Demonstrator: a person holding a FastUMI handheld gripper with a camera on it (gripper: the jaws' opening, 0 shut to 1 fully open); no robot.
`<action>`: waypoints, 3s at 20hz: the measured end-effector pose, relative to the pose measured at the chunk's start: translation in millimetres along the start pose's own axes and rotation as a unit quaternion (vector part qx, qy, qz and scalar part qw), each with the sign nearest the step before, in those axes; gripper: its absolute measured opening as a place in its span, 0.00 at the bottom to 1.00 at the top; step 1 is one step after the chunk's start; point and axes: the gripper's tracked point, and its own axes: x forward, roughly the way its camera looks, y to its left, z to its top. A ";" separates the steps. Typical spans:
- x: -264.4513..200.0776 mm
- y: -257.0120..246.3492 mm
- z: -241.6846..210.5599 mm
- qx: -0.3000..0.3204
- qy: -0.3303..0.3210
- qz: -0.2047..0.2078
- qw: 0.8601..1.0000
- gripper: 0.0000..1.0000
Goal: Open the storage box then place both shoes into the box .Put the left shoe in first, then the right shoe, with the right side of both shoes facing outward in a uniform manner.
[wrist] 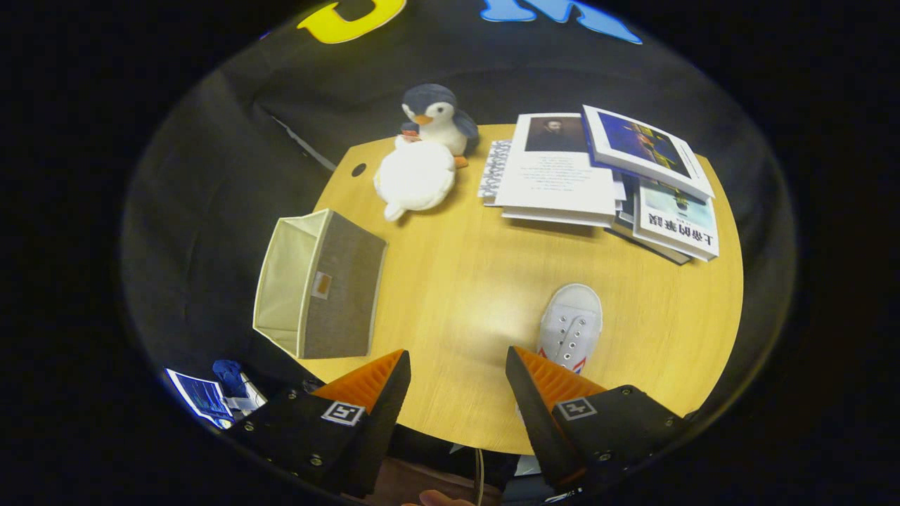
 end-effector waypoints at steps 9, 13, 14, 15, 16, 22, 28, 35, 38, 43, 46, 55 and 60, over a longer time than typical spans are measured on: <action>20.8 -86.7 -52.3 0.102 0.029 -0.030 0.994 0.84; 30.1 -109.8 -66.5 0.120 0.036 -0.041 0.991 0.84; 32.4 -114.2 -69.9 0.124 0.039 -0.042 0.991 0.84; 34.1 -117.4 -72.9 0.127 0.042 -0.043 0.990 0.84; 36.6 -120.4 -75.1 0.130 0.043 -0.044 0.990 0.84; 57.4 -138.4 -92.9 0.127 0.074 -0.070 0.987 0.84; 86.4 -143.7 -96.7 0.104 0.097 -0.091 0.986 0.84; 115.7 -142.7 -97.7 0.068 0.122 -0.117 0.983 0.52; 109.9 -142.0 -93.1 0.076 0.115 -0.134 0.981 0.21; 102.7 -138.4 -99.3 0.115 0.109 -0.102 0.982 0.03; 88.1 -121.4 -95.9 0.123 0.105 -0.080 0.984 0.03; 32.4 -34.1 -65.6 0.078 0.073 -0.006 0.994 0.03; -0.3 26.4 -33.6 0.029 0.048 0.022 0.998 0.03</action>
